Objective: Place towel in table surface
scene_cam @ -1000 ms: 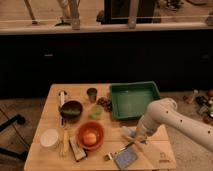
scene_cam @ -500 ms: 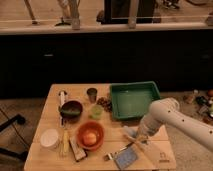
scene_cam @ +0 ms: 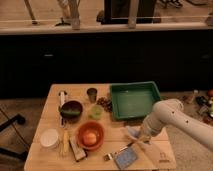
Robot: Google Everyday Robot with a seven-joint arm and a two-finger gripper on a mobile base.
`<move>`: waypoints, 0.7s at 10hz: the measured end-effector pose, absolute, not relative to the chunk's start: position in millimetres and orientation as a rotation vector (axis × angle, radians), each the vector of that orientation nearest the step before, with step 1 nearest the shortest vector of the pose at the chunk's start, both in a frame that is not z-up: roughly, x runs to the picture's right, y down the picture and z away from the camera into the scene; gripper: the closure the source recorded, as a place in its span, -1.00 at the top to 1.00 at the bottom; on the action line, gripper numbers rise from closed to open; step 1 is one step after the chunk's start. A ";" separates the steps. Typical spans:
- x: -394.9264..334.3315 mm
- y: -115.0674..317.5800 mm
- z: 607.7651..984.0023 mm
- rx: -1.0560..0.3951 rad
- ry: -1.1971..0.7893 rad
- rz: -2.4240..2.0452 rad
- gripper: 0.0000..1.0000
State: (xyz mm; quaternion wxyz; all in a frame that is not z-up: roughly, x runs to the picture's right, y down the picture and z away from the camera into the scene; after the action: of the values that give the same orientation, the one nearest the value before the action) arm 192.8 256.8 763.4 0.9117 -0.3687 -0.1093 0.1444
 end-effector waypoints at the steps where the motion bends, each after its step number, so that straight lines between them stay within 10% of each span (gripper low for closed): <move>1: 193.2 256.5 763.2 -0.754 -0.240 0.295 -1.00; 7: 188.9 262.2 760.3 -0.769 -0.415 0.289 -1.00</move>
State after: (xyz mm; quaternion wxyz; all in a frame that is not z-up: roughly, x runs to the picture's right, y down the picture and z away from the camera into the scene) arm 188.9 262.2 760.3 0.8960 -0.3710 -0.2003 0.1395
